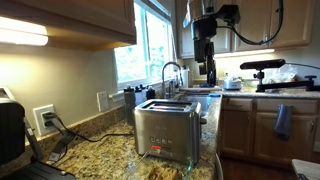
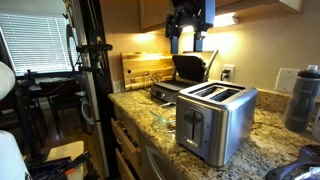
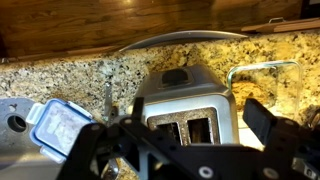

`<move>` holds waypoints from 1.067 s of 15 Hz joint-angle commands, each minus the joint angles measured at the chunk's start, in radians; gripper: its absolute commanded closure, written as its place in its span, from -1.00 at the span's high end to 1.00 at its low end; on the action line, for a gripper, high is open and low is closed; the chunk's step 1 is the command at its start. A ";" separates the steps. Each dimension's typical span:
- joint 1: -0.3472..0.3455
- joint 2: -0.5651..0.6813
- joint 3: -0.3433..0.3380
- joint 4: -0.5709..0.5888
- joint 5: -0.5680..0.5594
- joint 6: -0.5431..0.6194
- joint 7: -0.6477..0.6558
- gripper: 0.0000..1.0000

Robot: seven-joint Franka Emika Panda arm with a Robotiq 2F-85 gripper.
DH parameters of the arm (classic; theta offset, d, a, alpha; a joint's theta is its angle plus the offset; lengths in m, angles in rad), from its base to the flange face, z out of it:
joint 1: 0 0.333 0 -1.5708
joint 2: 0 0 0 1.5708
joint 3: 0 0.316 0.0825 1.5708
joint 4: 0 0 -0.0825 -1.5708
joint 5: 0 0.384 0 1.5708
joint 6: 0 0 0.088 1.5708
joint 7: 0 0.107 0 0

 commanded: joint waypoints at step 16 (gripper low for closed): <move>-0.008 -0.122 -0.026 -0.041 0.004 -0.010 -0.003 1.00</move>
